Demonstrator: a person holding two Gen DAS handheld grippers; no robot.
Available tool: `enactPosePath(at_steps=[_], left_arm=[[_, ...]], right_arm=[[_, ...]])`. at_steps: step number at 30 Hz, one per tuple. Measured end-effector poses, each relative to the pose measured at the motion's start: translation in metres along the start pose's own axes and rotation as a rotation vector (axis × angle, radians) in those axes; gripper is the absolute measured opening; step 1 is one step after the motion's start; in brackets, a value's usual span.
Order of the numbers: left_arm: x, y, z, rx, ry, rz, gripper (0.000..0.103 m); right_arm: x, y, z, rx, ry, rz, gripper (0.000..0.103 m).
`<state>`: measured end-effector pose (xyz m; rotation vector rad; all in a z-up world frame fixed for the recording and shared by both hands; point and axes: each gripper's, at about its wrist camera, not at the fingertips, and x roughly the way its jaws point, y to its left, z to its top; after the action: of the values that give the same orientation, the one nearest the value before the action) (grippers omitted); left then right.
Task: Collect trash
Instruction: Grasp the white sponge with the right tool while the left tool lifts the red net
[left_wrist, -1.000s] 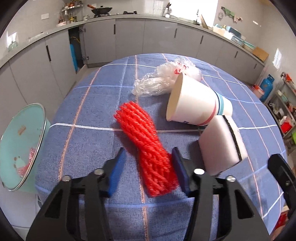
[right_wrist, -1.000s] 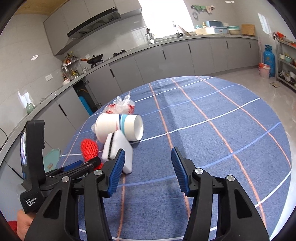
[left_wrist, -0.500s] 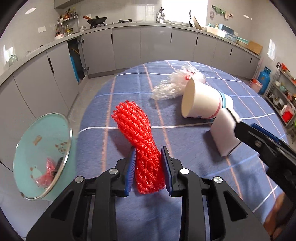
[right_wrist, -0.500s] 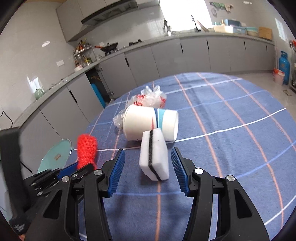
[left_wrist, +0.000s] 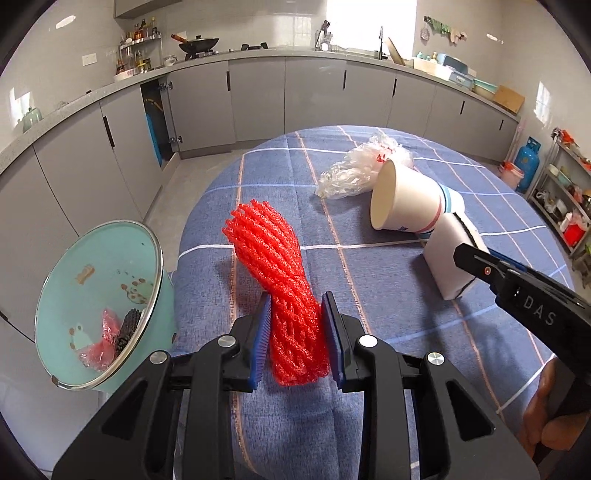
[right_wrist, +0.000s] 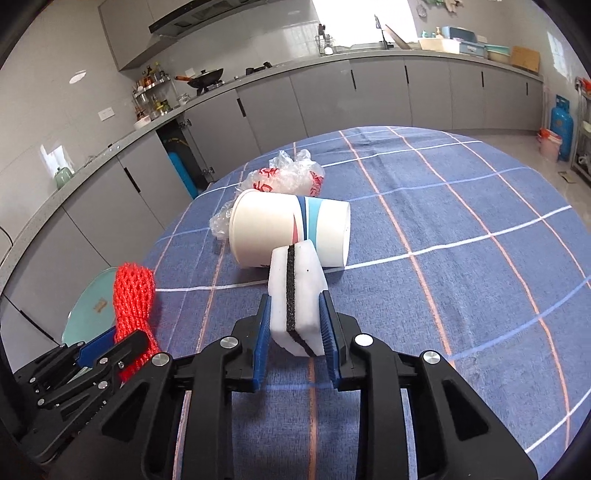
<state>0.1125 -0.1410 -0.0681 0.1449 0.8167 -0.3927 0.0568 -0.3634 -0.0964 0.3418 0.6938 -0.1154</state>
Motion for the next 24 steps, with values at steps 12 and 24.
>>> enactPosePath(at_steps=[12,24], left_arm=[[-0.031,0.003,-0.005,0.009,-0.073,0.003,0.028],[-0.060,0.025,-0.014,-0.009,-0.127,0.026,0.028]], right_arm=[[-0.059,0.019,-0.009,-0.016,-0.111,0.070,0.026],[-0.079,0.053,-0.016,-0.081,-0.145,0.105,0.026]])
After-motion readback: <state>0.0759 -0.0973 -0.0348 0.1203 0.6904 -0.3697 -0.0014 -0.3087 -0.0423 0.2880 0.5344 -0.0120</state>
